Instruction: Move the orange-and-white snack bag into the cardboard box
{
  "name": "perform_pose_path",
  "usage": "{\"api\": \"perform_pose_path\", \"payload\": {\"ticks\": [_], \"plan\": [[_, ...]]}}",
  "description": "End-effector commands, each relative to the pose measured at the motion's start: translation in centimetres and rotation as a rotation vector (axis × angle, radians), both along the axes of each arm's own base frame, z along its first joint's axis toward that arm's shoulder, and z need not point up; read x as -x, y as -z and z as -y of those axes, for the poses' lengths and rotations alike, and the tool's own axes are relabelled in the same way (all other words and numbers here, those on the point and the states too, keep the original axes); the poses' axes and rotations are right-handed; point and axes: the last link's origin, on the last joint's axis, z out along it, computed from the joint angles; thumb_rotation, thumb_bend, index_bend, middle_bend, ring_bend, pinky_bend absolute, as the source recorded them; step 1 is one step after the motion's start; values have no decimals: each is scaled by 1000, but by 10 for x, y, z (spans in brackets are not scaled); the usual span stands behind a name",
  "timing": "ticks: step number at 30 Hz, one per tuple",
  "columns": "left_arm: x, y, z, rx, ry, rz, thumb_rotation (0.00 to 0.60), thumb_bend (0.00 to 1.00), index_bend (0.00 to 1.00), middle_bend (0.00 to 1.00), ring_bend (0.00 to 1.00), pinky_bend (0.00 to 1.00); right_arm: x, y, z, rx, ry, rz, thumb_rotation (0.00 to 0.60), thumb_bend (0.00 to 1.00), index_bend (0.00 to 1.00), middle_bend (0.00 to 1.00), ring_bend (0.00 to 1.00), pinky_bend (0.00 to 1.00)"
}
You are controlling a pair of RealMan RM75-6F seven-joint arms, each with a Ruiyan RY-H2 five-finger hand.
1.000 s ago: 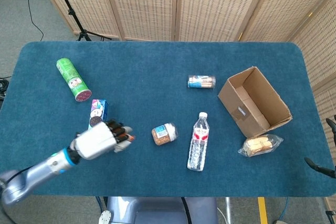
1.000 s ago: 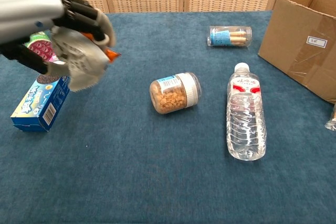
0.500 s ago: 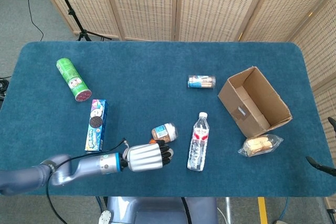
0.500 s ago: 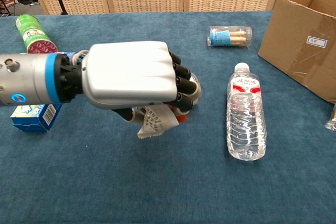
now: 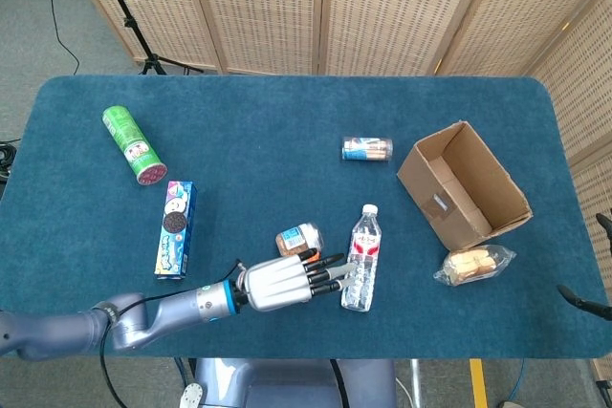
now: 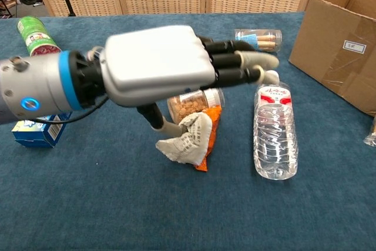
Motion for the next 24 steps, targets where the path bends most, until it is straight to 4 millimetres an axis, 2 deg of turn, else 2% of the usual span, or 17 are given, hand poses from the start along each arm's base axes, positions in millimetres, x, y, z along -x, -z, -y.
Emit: {"api": "perform_pose_path", "payload": {"ticks": [1, 11, 14, 15, 16, 20, 24], "plan": [[19, -46, -5, -49, -133, 113, 600, 0, 0, 0, 0, 272, -1, 1, 0, -1, -4, -2, 600, 0, 0, 0, 0, 0], [93, -127, -12, -193, -461, 156, 600, 0, 0, 0, 0, 156, -12, 5, 0, -24, -100, -28, 600, 0, 0, 0, 0, 0], [122, -154, -9, -239, -579, 170, 600, 0, 0, 0, 0, 115, -16, 7, 3, -33, -143, -71, 600, 0, 0, 0, 0, 0], [150, -173, -6, -295, -699, 168, 600, 0, 0, 0, 0, 100, -19, 10, 7, -55, -165, -107, 600, 0, 0, 0, 0, 0], [168, -190, 4, -324, -798, 166, 600, 0, 0, 0, 0, 90, -22, 13, 12, -69, -180, -136, 600, 0, 0, 0, 0, 0], [204, -226, 24, -416, -975, 191, 600, 0, 0, 0, 0, 37, -34, 20, 18, -96, -226, -177, 600, 0, 0, 0, 0, 0], [230, -244, 41, -455, -1095, 263, 600, 0, 0, 0, 0, 22, -52, 29, 18, -144, -301, -208, 600, 0, 0, 0, 0, 0]]}}
